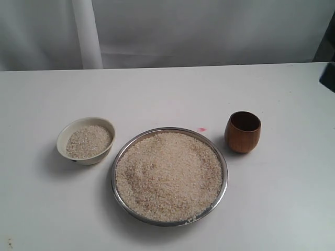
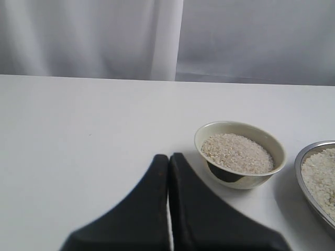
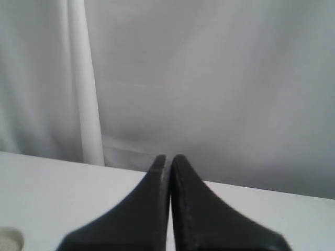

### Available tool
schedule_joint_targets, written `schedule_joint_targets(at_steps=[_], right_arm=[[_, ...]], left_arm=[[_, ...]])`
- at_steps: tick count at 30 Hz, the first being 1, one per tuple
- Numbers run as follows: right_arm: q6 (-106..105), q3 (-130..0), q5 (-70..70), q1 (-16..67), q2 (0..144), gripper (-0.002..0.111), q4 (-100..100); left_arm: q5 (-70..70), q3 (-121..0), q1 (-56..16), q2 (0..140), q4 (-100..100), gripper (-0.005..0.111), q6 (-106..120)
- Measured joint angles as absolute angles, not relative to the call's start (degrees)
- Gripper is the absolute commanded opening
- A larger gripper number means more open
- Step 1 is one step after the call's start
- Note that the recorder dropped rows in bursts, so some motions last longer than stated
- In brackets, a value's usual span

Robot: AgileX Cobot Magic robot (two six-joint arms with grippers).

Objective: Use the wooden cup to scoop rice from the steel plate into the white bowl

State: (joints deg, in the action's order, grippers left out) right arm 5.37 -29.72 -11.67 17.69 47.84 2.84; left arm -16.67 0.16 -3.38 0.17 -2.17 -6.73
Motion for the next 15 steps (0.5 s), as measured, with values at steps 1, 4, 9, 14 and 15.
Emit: schedule_joint_targets(at_steps=[1,4,9,14,15], right_arm=[[5.5,-29.7,-13.5,17.7,49.4,0.000,2.8],[5.9,-29.7,-17.5,17.7,53.6,0.000,2.8],[6.0,-29.7,-19.1,17.7,57.0,0.000,2.8],[5.9,-29.5,-19.1,17.7,57.5,0.000,4.3],[5.5,-29.0,-19.1,17.7,57.9,0.000,5.4]], left_arm=[[-16.7,0.2,-3.4,0.2,-2.2,0.000,-6.7],[-16.7,0.2,-3.4,0.2,-2.2,0.000,-6.7],[-16.7,0.2,-3.4,0.2,-2.2,0.000,-6.7],[-16.7,0.2,-3.4,0.2,-2.2,0.000,-6.7],[-16.7,0.2,-3.4,0.2,-2.2,0.000,-6.7]])
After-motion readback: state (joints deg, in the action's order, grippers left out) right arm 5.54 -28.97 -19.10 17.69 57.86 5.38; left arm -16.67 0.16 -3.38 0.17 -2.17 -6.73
